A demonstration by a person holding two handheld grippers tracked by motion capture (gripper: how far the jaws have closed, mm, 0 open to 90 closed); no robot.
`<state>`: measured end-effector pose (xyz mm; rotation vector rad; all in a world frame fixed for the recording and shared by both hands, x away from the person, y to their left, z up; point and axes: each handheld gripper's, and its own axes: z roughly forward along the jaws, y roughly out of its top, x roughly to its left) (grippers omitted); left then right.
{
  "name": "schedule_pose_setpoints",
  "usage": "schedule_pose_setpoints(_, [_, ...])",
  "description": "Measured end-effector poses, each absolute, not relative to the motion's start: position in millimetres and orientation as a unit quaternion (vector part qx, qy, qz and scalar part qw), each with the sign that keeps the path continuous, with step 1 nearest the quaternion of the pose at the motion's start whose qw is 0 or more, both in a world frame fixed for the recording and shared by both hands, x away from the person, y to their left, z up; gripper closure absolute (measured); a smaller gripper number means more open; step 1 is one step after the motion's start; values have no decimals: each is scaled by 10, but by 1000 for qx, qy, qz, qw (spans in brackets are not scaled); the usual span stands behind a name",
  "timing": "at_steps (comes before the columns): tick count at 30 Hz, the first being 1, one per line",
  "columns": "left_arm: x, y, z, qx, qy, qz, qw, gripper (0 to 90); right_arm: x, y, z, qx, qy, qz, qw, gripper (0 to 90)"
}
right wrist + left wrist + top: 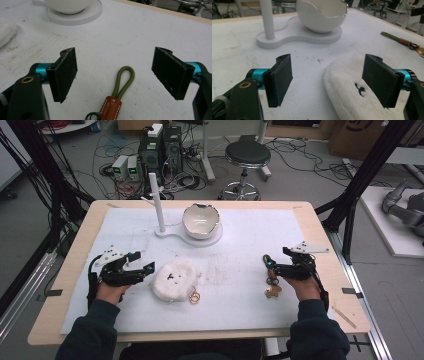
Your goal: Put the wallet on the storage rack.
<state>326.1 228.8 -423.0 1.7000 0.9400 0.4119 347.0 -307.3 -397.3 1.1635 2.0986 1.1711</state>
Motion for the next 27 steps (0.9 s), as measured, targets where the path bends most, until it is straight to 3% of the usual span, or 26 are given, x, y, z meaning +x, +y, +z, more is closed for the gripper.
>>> schedule_pose_setpoints(8, [3340, 2112, -4356, 754, 401, 125, 505, 257, 3501, -3026, -4006, 420, 772, 420, 227, 209])
schedule_pose_setpoints(23, [3366, 1892, -4438, 787, 415, 123, 439, 230, 3481, -3005, -4009, 416, 774, 423, 220, 213])
schedule_pose_setpoints(27, [3368, 1875, -4461, 801, 407, 103, 427, 326, 3490, -3009, -4013, 415, 774, 423, 222, 213])
